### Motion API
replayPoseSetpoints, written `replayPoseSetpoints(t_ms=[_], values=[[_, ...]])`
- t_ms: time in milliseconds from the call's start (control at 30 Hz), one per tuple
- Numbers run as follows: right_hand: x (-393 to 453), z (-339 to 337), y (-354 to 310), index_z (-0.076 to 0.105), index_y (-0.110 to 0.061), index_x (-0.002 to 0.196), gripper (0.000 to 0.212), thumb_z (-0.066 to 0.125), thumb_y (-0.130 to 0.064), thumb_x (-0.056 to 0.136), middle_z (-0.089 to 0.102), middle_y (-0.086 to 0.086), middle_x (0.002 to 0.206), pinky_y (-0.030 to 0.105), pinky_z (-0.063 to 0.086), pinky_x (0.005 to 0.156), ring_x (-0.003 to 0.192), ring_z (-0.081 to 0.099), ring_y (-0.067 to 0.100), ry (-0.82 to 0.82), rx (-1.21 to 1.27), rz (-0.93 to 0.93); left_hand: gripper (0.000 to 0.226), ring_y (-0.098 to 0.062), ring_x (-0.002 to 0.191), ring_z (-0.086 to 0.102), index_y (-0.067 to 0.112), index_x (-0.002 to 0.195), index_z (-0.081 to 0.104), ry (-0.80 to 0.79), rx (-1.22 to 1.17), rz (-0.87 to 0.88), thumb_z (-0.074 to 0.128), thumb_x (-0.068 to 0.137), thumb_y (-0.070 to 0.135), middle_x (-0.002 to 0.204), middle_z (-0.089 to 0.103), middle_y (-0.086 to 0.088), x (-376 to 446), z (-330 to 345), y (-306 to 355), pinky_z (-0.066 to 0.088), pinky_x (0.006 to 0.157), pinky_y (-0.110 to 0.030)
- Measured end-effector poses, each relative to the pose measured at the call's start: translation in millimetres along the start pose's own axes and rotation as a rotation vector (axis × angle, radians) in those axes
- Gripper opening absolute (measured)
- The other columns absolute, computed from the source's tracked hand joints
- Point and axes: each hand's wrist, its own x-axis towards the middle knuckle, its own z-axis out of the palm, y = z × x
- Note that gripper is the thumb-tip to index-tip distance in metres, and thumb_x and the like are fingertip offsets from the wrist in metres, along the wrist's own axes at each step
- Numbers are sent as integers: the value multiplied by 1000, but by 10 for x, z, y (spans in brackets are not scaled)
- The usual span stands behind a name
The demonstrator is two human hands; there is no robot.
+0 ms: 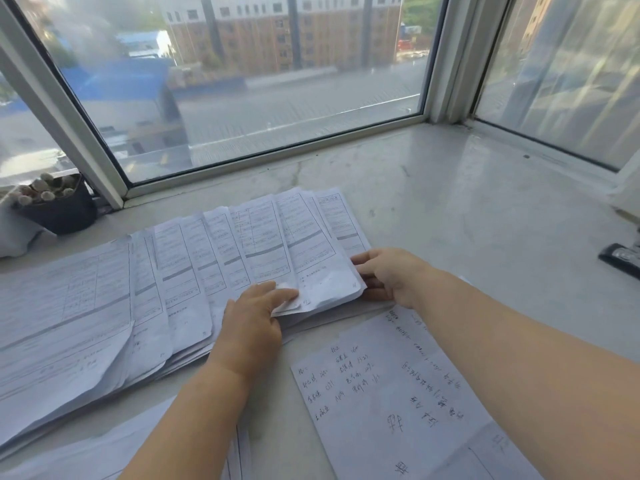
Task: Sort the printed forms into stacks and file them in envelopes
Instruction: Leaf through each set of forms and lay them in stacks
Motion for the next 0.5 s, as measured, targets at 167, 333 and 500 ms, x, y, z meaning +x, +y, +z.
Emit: replayPoseSetpoints(t_ms=[167,333,500], values=[[-305,-92,-6,52,-5,127,35,52,2,93,66,17,109,38,55,90,99,67,28,99,-47,-87,61,-13,135,33,33,123,58,-80,57,-5,39,82,-8,138,46,11,33,-85,23,17,117,-43],[-979,-216,123,63,-20,104,19,53,-9,92,66,1,106,35,56,88,95,65,19,239,-210,-325,66,-18,147,0,31,147,28,-320,361,52,51,87,18,160,10,0,19,-298,224,-2,119,-43],[-1902,-42,583,67,-14,97,15,55,-7,93,74,2,84,23,56,67,71,69,9,94,-25,-278,52,-18,145,16,26,142,40,-133,208,181,54,92,21,156,25,0,-570,-617,426,10,119,-37]])
